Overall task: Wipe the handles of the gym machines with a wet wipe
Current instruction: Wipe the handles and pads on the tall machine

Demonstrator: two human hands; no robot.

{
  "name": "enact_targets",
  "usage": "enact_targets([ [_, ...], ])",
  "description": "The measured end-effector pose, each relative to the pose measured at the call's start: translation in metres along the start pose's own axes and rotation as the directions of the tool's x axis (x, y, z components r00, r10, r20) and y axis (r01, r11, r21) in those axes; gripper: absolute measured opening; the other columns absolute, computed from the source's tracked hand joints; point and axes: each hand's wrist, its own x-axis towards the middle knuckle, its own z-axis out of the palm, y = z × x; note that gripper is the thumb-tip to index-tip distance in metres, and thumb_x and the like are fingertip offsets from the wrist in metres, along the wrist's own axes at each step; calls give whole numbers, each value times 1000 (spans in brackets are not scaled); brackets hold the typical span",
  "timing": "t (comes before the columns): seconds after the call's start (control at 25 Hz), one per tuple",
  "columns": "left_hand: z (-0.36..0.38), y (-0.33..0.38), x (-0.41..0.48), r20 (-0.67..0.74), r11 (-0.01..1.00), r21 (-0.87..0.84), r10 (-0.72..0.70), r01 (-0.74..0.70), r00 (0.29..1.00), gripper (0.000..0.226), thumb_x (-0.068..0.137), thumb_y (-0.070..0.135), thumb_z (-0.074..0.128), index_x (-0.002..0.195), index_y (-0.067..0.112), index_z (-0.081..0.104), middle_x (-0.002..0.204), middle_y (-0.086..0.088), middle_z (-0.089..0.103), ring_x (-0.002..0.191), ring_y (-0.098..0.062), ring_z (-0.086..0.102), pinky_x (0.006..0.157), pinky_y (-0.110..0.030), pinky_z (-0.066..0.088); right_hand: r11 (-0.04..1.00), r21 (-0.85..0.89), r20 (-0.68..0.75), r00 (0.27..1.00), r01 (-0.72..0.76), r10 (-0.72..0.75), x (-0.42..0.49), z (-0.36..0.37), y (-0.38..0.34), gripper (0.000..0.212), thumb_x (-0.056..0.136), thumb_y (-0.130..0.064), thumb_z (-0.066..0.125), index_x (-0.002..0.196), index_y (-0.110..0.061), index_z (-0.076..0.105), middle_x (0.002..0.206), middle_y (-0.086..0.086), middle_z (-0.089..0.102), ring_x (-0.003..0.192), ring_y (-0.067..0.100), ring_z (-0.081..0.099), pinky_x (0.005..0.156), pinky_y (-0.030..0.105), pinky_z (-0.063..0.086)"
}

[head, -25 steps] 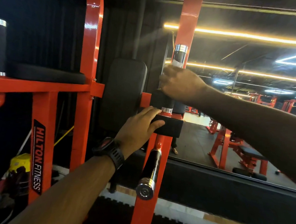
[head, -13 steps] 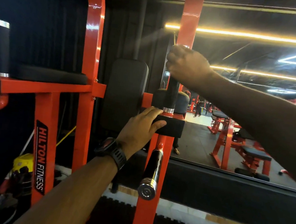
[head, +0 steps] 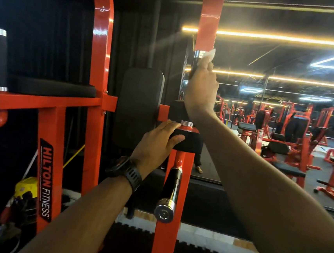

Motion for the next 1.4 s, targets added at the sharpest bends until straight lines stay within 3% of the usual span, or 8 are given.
enact_targets([
  [0.08,0,0,-1,-9,1000,0,14,-14,1000,48,103,40,47,146,19,46,149,0,47,136,-17,47,109,-34,43,975,197,11,994,-105,105,11,0,8,32,98,3,44,128,2,52,110,12,66,90,17,67,77,23,57],
  [0.16,0,1,-2,-12,1000,-1,19,-19,1000,47,103,39,47,146,18,46,148,0,47,135,-16,47,107,-28,40,833,490,113,966,-258,232,19,-5,16,21,98,-5,40,98,-4,61,78,3,58,58,9,54,53,25,52],
  [0.44,-3,6,0,4,1000,5,-7,7,1000,47,103,36,49,146,18,46,150,1,46,136,-16,46,110,-28,39,573,680,405,885,-458,228,27,-17,33,19,82,-11,48,66,-14,57,59,1,47,58,18,45,54,28,35],
  [0.72,1,7,0,-31,997,27,-72,73,997,46,103,35,51,146,20,49,151,2,46,139,-15,42,113,-31,37,742,442,575,794,-503,195,21,-27,44,33,98,-7,45,128,2,58,81,-6,52,81,16,58,77,34,58],
  [0.84,2,5,-1,-17,996,27,-88,88,996,46,102,35,51,145,20,49,150,2,47,140,-14,42,115,-37,38,795,398,553,811,-457,190,18,-28,48,33,96,-7,47,124,6,59,77,-6,50,79,19,56,88,45,55],
  [0.96,1,7,0,-9,994,38,-101,101,995,45,103,33,51,146,20,49,150,1,47,141,-15,41,115,-39,38,717,461,584,787,-523,199,12,-29,50,30,97,-6,47,121,3,62,78,-4,52,74,16,57,82,41,56],
  [1.2,2,14,-1,-43,993,69,-88,91,995,41,103,25,52,142,14,52,143,0,52,130,-10,48,109,-25,39,865,375,454,879,-334,142,-11,-21,57,25,84,-6,46,64,-12,61,75,13,68,74,34,66,63,42,55],
  [1.4,1,17,-2,-28,991,73,-109,110,994,42,103,24,53,144,15,50,142,0,52,129,-9,48,105,-20,39,857,381,489,862,-348,133,-24,-16,64,23,90,-9,48,73,-13,63,76,8,65,70,27,61,57,34,44],
])
